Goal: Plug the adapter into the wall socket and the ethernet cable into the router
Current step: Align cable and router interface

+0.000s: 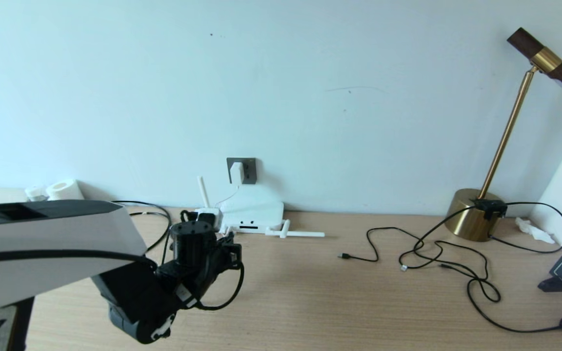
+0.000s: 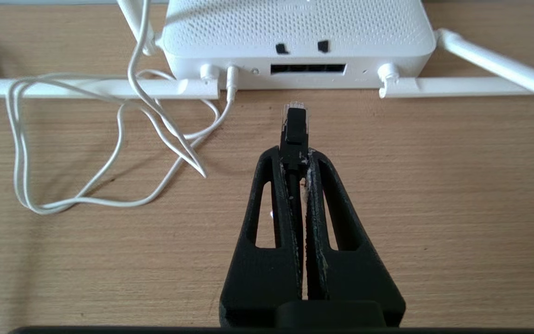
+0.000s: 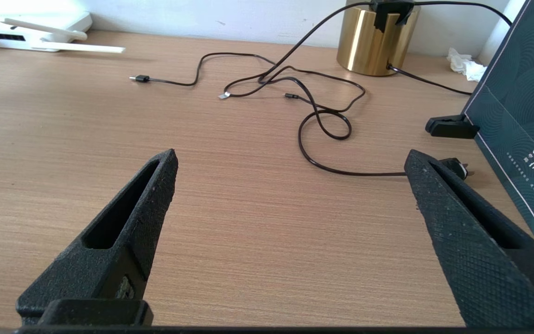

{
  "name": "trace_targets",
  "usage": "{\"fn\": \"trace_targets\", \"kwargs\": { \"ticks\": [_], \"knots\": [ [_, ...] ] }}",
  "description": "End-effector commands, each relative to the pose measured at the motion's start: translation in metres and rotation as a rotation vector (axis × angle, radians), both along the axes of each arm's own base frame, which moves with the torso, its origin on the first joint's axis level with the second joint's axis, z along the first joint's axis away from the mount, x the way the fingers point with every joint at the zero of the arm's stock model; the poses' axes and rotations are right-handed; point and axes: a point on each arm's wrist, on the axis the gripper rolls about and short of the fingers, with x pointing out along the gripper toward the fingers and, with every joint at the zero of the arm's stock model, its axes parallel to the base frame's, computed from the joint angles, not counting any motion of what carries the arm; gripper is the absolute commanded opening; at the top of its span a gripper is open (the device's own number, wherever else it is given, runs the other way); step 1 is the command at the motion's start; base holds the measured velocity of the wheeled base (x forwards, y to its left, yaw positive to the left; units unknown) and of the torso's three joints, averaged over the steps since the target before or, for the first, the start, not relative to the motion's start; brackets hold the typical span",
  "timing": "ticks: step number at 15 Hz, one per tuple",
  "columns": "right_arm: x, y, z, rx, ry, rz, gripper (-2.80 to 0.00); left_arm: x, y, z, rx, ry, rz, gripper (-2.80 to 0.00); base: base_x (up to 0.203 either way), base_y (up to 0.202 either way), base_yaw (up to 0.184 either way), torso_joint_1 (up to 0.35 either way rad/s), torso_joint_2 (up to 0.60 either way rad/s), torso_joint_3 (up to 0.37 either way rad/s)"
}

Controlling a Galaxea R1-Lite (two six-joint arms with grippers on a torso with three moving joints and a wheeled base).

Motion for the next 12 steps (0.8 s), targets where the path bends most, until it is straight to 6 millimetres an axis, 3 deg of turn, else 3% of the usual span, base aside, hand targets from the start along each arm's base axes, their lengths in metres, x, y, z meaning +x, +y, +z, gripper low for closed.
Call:
{"fn": "trace_targets", "kwargs": {
  "ticks": [1, 6, 12],
  "knots": [
    [0.000, 0.000, 0.000, -0.001, 0.002, 0.001, 0.00, 0.001, -0.001, -0.001, -0.009, 0.010, 0.000, -2.80, 0.000, 0.000, 0.000, 0.000, 0.00, 0.000],
    [0.000, 0.000, 0.000, -0.001, 0.002, 0.001, 0.00, 0.012, -0.007, -0.005, -0.032, 0.064, 0.007, -2.80, 0.000, 0.000, 0.000, 0.000, 0.00, 0.000],
    [0.000, 0.000, 0.000, -0.001, 0.002, 0.001, 0.00, 0.040, -0.016, -0.022, -0.012, 0.105, 0.020, -2.80, 0.000, 0.000, 0.000, 0.000, 0.00, 0.000]
  ]
}}
